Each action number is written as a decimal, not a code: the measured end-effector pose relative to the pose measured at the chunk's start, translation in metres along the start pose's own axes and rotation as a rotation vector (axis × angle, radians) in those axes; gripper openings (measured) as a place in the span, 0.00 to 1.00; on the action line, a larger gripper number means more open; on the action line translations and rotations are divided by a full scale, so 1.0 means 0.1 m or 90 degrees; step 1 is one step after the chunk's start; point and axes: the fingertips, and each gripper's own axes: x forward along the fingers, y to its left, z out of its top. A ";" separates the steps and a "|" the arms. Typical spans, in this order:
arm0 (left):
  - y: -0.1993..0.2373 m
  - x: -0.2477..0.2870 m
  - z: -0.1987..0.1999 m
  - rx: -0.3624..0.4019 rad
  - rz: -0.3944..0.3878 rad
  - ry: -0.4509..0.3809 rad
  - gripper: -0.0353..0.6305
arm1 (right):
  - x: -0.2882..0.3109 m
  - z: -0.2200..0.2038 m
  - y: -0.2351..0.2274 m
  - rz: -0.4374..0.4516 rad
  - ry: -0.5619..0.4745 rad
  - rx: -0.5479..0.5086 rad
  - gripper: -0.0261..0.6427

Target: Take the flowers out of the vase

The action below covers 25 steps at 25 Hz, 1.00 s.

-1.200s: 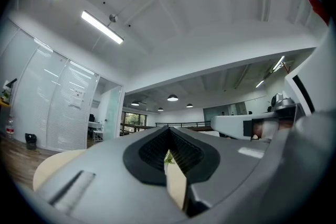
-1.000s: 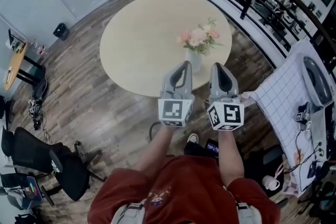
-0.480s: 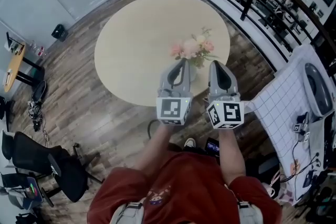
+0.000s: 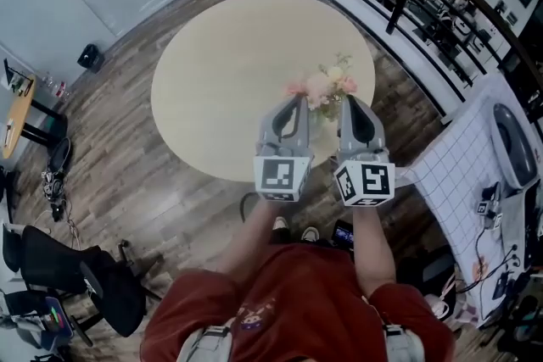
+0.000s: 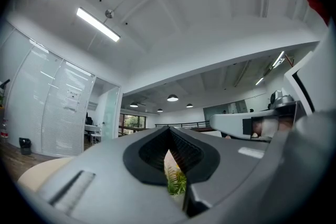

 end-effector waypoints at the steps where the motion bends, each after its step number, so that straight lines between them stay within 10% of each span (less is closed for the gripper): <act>1: 0.02 -0.01 -0.02 0.001 0.000 0.001 0.06 | 0.01 0.00 0.02 -0.001 -0.002 -0.001 0.04; 25: 0.10 -0.16 -0.24 -0.015 -0.013 0.030 0.06 | -0.18 -0.60 0.11 -0.006 0.076 0.008 0.33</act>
